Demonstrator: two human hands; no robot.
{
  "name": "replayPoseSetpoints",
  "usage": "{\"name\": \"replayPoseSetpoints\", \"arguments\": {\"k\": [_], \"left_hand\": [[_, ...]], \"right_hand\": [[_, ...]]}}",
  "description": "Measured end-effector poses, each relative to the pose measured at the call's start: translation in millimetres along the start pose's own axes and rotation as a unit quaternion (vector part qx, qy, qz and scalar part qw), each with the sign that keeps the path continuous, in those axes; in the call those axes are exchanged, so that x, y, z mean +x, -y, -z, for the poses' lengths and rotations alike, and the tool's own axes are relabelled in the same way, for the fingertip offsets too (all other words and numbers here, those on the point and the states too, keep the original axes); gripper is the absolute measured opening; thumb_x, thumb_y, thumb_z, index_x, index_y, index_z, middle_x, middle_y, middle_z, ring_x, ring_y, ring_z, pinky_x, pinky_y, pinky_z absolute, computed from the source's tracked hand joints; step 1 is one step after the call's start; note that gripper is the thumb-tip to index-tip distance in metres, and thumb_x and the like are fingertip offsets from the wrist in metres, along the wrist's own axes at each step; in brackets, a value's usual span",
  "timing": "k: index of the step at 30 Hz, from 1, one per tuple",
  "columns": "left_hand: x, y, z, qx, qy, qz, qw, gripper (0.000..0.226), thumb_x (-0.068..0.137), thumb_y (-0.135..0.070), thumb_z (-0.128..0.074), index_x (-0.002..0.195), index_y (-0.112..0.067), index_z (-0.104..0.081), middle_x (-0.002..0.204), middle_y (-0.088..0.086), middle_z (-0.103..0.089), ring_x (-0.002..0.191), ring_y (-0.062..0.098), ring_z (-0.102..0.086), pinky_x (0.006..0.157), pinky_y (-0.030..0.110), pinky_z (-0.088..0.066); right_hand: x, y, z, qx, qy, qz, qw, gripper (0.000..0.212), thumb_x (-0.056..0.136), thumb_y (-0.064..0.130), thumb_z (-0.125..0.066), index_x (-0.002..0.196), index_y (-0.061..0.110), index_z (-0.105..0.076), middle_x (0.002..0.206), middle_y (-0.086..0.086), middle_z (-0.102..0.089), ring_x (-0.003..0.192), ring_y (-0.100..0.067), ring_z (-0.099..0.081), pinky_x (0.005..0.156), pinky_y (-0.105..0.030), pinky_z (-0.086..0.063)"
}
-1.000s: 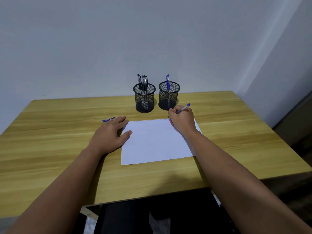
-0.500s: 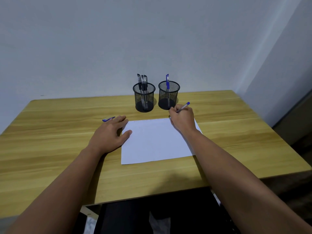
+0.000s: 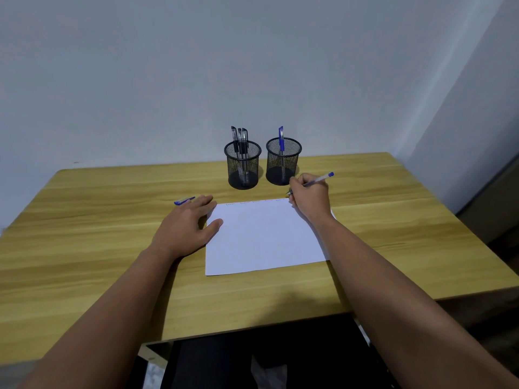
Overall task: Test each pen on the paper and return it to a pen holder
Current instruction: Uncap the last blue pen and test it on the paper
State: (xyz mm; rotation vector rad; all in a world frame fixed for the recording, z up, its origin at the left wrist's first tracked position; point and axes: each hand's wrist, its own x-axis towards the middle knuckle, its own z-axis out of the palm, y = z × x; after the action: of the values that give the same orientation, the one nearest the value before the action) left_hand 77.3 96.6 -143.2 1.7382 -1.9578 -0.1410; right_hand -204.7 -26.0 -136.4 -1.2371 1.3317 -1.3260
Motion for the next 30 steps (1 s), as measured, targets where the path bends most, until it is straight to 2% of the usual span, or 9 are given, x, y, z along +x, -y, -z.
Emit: {"name": "replayPoseSetpoints", "arguments": {"k": [8, 11, 15, 18, 19, 21, 24, 26, 30], "left_hand": [[1.1, 4.3, -1.0, -0.002, 0.007, 0.008, 1.0, 0.054, 0.095, -0.049, -0.062, 0.143, -0.025, -0.058, 0.157, -0.013, -0.044, 0.149, 0.005, -0.032, 0.112, 0.035, -0.039], [0.6, 4.1, -0.7, -0.001, 0.008, 0.007, 1.0, 0.053, 0.095, -0.048, -0.063, 0.143, -0.024, -0.058, 0.157, -0.011, -0.045, 0.149, 0.006, -0.032, 0.112, 0.035, -0.04], [0.6, -0.3, 1.9, 0.005, 0.003, -0.004, 1.0, 0.05, 0.095, -0.046, -0.063, 0.141, -0.026, -0.059, 0.154, -0.013, -0.048, 0.147, 0.005, -0.035, 0.105, 0.032, -0.042], [2.0, 2.6, 7.3, -0.025, -0.004, 0.001, 1.0, 0.05, 0.094, -0.048, -0.062, 0.14, -0.03, -0.058, 0.152, -0.013, -0.05, 0.145, 0.005, -0.038, 0.105, 0.034, -0.044], [3.3, 5.4, 10.6, -0.024, -0.019, 0.006, 1.0, 0.05, 0.094, -0.049, -0.06, 0.14, -0.028, -0.059, 0.148, -0.011, -0.054, 0.142, 0.009, -0.042, 0.105, 0.036, -0.046], [7.8, 12.9, 19.6, 0.014, -0.079, 0.016, 0.997, 0.047, 0.093, -0.047, -0.055, 0.132, -0.023, -0.066, 0.132, -0.002, -0.065, 0.126, 0.023, -0.055, 0.096, 0.041, -0.05], [14.5, 27.4, 37.2, 0.097, -0.151, 0.077, 0.981, 0.04, 0.091, -0.036, -0.057, 0.123, -0.017, -0.071, 0.113, 0.006, -0.066, 0.104, 0.034, -0.057, 0.083, 0.046, -0.051], [16.9, 37.2, 43.7, 0.133, -0.133, 0.13, 0.973, 0.038, 0.091, -0.033, -0.062, 0.124, -0.016, -0.071, 0.115, 0.009, -0.064, 0.106, 0.036, -0.056, 0.083, 0.048, -0.05], [23.2, 44.2, 41.8, 0.135, -0.016, 0.188, 0.973, 0.035, 0.092, -0.048, -0.061, 0.116, -0.025, -0.074, 0.123, 0.008, -0.061, 0.114, 0.034, -0.056, 0.084, 0.046, -0.053]], "right_hand": [[-0.7, 1.7, -0.1, 0.008, 0.005, -0.009, 1.0, 0.041, 0.1, 0.008, -0.066, 0.063, 0.009, -0.048, 0.058, -0.014, -0.055, 0.045, -0.02, -0.052, 0.044, -0.023, -0.041], [-1.2, 1.8, -0.9, 0.007, 0.013, -0.011, 1.0, 0.037, 0.101, 0.009, -0.067, 0.067, 0.005, -0.052, 0.057, -0.012, -0.056, 0.045, -0.019, -0.054, 0.045, -0.023, -0.043], [-2.5, 6.5, -1.0, 0.0, 0.024, -0.014, 1.0, 0.03, 0.102, 0.009, -0.067, 0.074, 0.0, -0.058, 0.057, -0.012, -0.056, 0.042, -0.014, -0.054, 0.044, -0.022, -0.043], [-0.1, 10.6, -2.2, 0.01, 0.044, -0.039, 0.998, 0.032, 0.103, 0.01, -0.067, 0.074, 0.003, -0.055, 0.057, -0.013, -0.054, 0.038, -0.012, -0.052, 0.039, -0.022, -0.04], [0.9, 12.1, -2.4, 0.019, 0.053, -0.051, 0.997, 0.035, 0.103, 0.01, -0.067, 0.072, 0.005, -0.052, 0.056, -0.013, -0.052, 0.037, -0.013, -0.051, 0.036, -0.022, -0.038], [1.2, 17.6, -2.6, 0.026, 0.073, -0.069, 0.995, 0.038, 0.103, 0.01, -0.068, 0.07, 0.007, -0.05, 0.053, -0.012, -0.051, 0.033, -0.014, -0.048, 0.033, -0.022, -0.034], [0.1, 38.2, -2.5, 0.017, 0.075, -0.07, 0.995, 0.032, 0.103, 0.016, -0.071, 0.077, 0.005, -0.057, 0.051, -0.008, -0.056, 0.033, -0.012, -0.046, 0.034, -0.02, -0.037], [2.4, 54.2, -3.9, 0.004, 0.057, -0.046, 0.997, 0.036, 0.102, 0.021, -0.073, 0.073, 0.008, -0.055, 0.05, -0.004, -0.057, 0.032, -0.008, -0.045, 0.036, -0.018, -0.037], [4.1, 68.9, -9.3, 0.029, 0.064, -0.009, 0.997, 0.045, 0.095, 0.027, -0.082, 0.068, 0.016, -0.048, 0.052, -0.003, -0.047, 0.034, -0.008, -0.038, 0.038, -0.02, -0.03]]}}
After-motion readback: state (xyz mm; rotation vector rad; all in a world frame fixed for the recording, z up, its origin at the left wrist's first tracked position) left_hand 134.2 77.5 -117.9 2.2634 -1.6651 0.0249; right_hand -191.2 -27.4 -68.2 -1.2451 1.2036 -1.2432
